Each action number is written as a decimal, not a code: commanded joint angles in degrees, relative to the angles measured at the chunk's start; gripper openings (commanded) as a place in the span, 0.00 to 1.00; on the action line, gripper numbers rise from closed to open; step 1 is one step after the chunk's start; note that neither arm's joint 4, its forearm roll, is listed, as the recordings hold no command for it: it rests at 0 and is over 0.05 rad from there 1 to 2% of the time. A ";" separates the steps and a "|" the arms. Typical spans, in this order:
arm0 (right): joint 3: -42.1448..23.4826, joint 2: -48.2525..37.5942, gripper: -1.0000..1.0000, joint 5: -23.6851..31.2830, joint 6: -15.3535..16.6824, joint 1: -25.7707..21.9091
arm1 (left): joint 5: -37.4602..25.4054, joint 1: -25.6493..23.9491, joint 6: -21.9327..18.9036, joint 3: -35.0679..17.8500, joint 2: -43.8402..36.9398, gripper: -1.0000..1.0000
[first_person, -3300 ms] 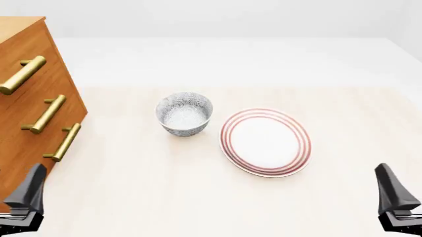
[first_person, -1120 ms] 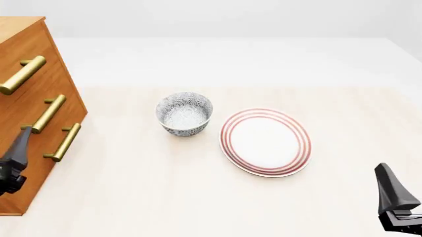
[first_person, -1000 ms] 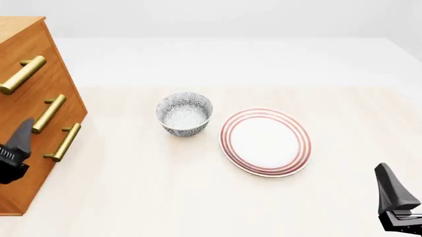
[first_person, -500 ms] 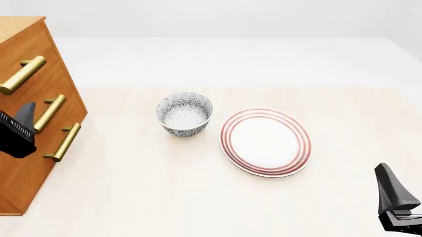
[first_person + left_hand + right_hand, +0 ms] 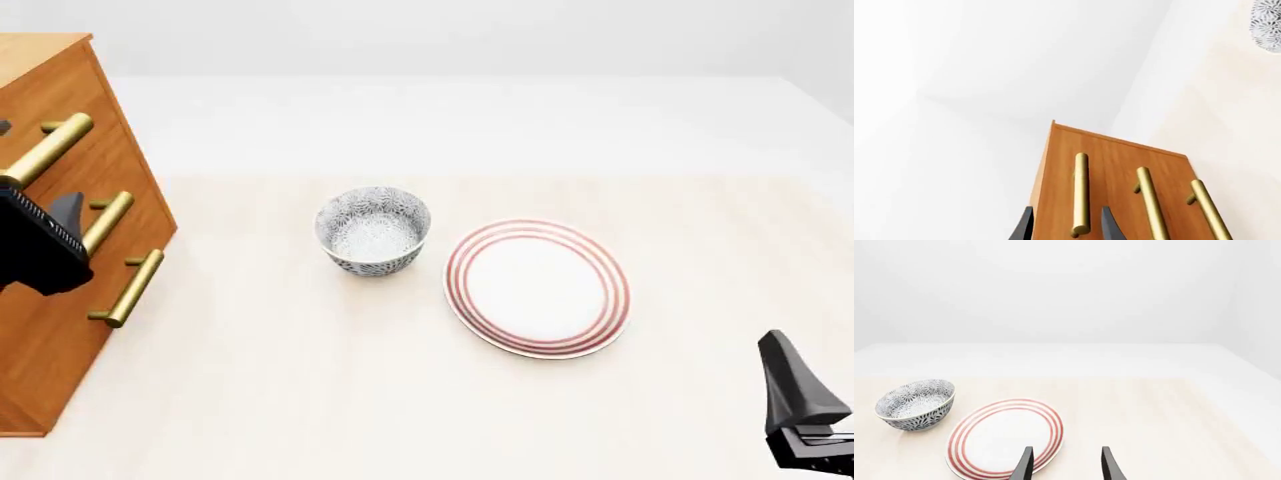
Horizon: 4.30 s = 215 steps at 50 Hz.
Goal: Open the top drawer of the cabinet.
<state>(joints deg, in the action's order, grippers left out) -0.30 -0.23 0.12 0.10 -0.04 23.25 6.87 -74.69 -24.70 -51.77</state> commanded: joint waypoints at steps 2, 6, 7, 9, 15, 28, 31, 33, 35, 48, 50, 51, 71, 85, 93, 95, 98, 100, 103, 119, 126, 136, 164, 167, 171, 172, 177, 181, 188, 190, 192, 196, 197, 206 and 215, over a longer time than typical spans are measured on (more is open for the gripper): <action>0.06 0.02 1.00 -0.05 -0.03 0.01 | 4.14 0.76 -0.21 0.51 -4.57 1.00; 0.06 0.01 1.00 -0.04 -0.03 0.01 | 5.31 0.88 -0.24 0.68 -5.96 1.00; 0.06 0.01 1.00 -0.04 -0.04 0.01 | 5.62 0.97 -0.24 0.62 -6.42 1.00; 0.06 0.02 1.00 -0.06 -0.03 0.02 | 6.18 1.13 -0.21 0.52 -7.07 1.00; 0.06 0.01 1.00 -0.04 -0.03 0.02 | 7.41 1.57 -0.02 0.51 -8.50 1.00; 0.06 0.02 1.00 -0.05 -0.02 0.01 | 8.73 3.36 0.91 0.60 -10.04 1.00; 0.06 0.01 1.00 -0.04 -0.03 0.01 | 9.71 3.78 0.77 1.05 -10.55 1.00; 0.06 0.02 1.00 -0.05 -0.04 0.02 | 9.72 4.12 1.09 1.07 -10.56 1.00; 0.06 0.01 1.00 -0.05 -0.04 0.01 | 10.05 4.19 1.14 1.25 -10.82 1.00; 0.06 0.01 1.00 -0.04 -0.03 0.00 | 10.69 5.33 1.68 1.36 -11.70 1.00; 0.06 0.01 1.00 -0.04 -0.04 0.01 | 11.32 5.44 1.45 1.47 -12.41 1.00; 0.06 0.01 1.00 -0.04 -0.04 0.02 | 10.96 5.38 1.48 1.29 -12.23 1.00; 0.06 0.02 1.00 -0.05 -0.04 0.01 | 12.00 7.09 2.39 0.74 -14.11 1.00; 0.06 0.01 1.00 -0.04 -0.03 0.00 | 13.99 7.67 2.51 0.45 -17.13 1.00; 0.05 0.01 1.00 -0.04 -0.02 0.01 | 14.51 8.38 2.89 -0.28 -18.51 1.00; 0.06 0.01 1.00 -0.05 -0.04 0.02 | 14.63 8.50 3.09 -0.37 -18.94 1.00; 0.06 0.02 1.00 -0.05 -0.04 0.02 | 15.08 8.57 3.11 -0.28 -19.58 1.00; 0.06 0.01 1.00 -0.04 -0.03 0.02 | 15.42 8.57 3.01 -0.15 -20.00 1.00; 0.06 0.02 1.00 -0.05 -0.04 0.02 | 15.19 8.47 3.35 -0.28 -19.38 1.00; 0.06 0.02 1.00 -0.05 -0.04 0.02 | 15.82 6.83 1.23 1.30 -18.41 0.00; 0.06 0.01 1.00 -0.04 -0.03 0.02 | 16.52 5.84 -0.90 2.91 -17.39 0.00; 0.06 0.02 1.00 -0.05 -0.03 0.01 | 16.74 4.42 -2.29 3.72 -16.80 0.00; 0.06 0.01 1.00 -0.04 -0.03 0.02 | 18.64 -1.45 -6.25 3.70 -17.17 0.00; 0.06 0.01 1.00 -0.05 -0.05 0.01 | 18.62 -1.85 -6.53 4.10 -16.80 0.00; 0.06 0.01 1.00 -0.04 -0.03 0.01 | 19.72 -2.56 -7.10 5.04 -16.83 0.00; 0.06 0.01 1.00 -0.04 -0.04 0.00 | 20.06 -2.76 -7.28 5.24 -17.00 0.00; 0.06 0.01 1.00 -0.04 -0.03 0.01 | 20.66 -4.09 -7.59 5.27 -17.37 0.00; 0.06 0.02 1.00 -0.05 -0.03 0.02 | 21.08 -4.59 -7.89 5.18 -17.90 0.00; 0.06 0.01 1.00 -0.04 -0.04 0.02 | 21.41 -5.76 -8.42 4.88 -18.43 0.00; 0.06 0.02 1.00 -0.05 -0.04 0.02 | 21.76 -6.07 -8.58 4.96 -18.69 0.00; 0.06 0.02 1.00 -0.05 -0.04 0.01 | 21.75 -6.31 -8.57 4.86 -18.76 0.00; 0.06 0.01 1.00 -0.04 -0.04 0.00 | 22.22 -7.01 -8.74 4.66 -19.55 0.00; 0.06 0.02 1.00 -0.05 -0.02 0.01 | 22.37 -7.14 -8.82 4.67 -19.65 0.00; 0.06 0.02 1.00 -0.05 -0.05 0.00 | 22.56 -8.72 -9.30 4.31 -20.05 0.00; 0.06 0.02 1.00 -0.05 -0.04 0.02 | 21.57 -9.71 -9.62 4.44 -18.15 0.00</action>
<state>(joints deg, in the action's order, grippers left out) -0.30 -0.23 0.13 0.10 -0.04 47.48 1.99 -83.76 -21.52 -69.12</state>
